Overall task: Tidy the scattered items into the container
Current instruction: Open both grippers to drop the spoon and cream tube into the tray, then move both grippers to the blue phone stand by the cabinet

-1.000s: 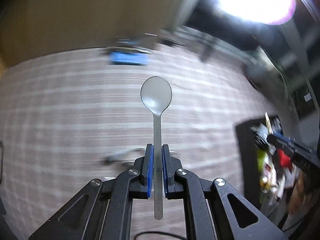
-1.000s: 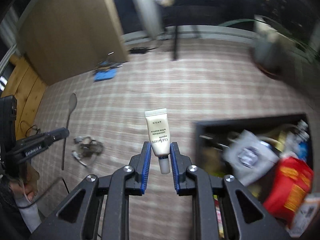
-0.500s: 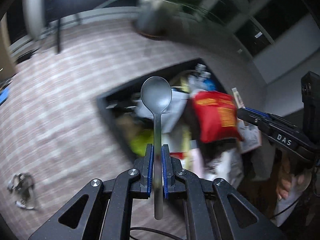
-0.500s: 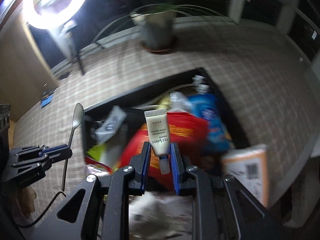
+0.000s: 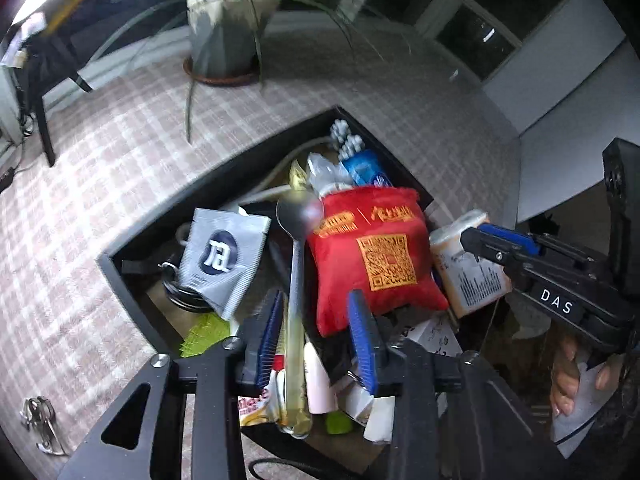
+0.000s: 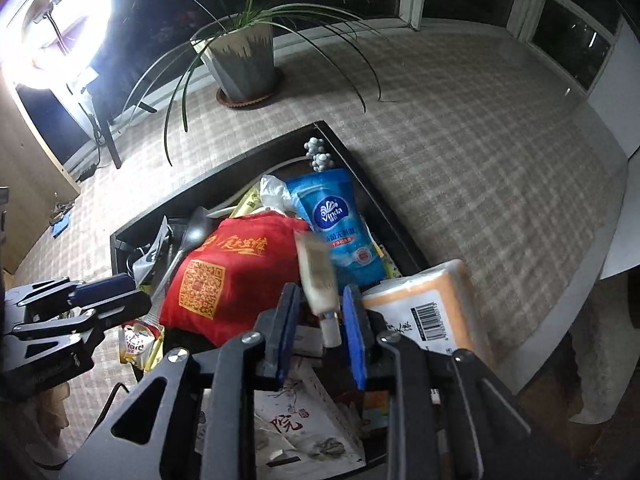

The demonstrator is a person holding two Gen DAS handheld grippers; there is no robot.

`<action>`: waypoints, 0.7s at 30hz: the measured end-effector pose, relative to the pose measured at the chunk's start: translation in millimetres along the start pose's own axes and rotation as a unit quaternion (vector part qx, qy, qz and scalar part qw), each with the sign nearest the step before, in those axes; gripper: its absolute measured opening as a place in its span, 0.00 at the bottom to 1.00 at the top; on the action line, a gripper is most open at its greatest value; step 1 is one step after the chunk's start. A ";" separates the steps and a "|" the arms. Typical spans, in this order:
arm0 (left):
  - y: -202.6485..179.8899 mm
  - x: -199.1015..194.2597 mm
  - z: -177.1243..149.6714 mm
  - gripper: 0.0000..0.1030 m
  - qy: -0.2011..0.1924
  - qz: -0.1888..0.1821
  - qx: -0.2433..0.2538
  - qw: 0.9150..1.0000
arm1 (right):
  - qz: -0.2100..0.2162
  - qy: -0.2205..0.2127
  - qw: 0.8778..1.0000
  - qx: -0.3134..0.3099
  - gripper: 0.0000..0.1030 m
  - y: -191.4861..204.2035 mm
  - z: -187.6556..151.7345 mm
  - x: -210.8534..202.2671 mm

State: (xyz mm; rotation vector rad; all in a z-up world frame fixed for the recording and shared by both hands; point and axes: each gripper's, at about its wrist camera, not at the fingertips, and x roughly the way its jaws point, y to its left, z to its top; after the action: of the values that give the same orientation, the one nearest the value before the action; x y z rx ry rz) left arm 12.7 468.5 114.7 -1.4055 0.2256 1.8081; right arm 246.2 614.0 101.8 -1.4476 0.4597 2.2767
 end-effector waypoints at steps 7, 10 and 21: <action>37.7 -24.2 -0.9 0.31 -0.015 0.022 -0.031 0.999 | 0.016 -0.009 1.000 -0.023 0.29 28.2 13.0 -8.1; 62.8 -37.2 -5.2 0.31 -0.022 0.030 -0.051 0.998 | 0.037 -0.007 0.999 -0.033 0.29 47.3 19.4 -8.6; 189.1 -92.8 -27.3 0.31 -0.048 0.090 -0.153 0.983 | 0.104 0.008 0.986 -0.132 0.45 166.2 48.8 3.7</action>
State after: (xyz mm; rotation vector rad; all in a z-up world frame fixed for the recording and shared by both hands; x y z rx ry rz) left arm -92.8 284.4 124.1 -1.5419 0.0240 2.1240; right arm 123.9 494.0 128.3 -1.6098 0.3361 2.5731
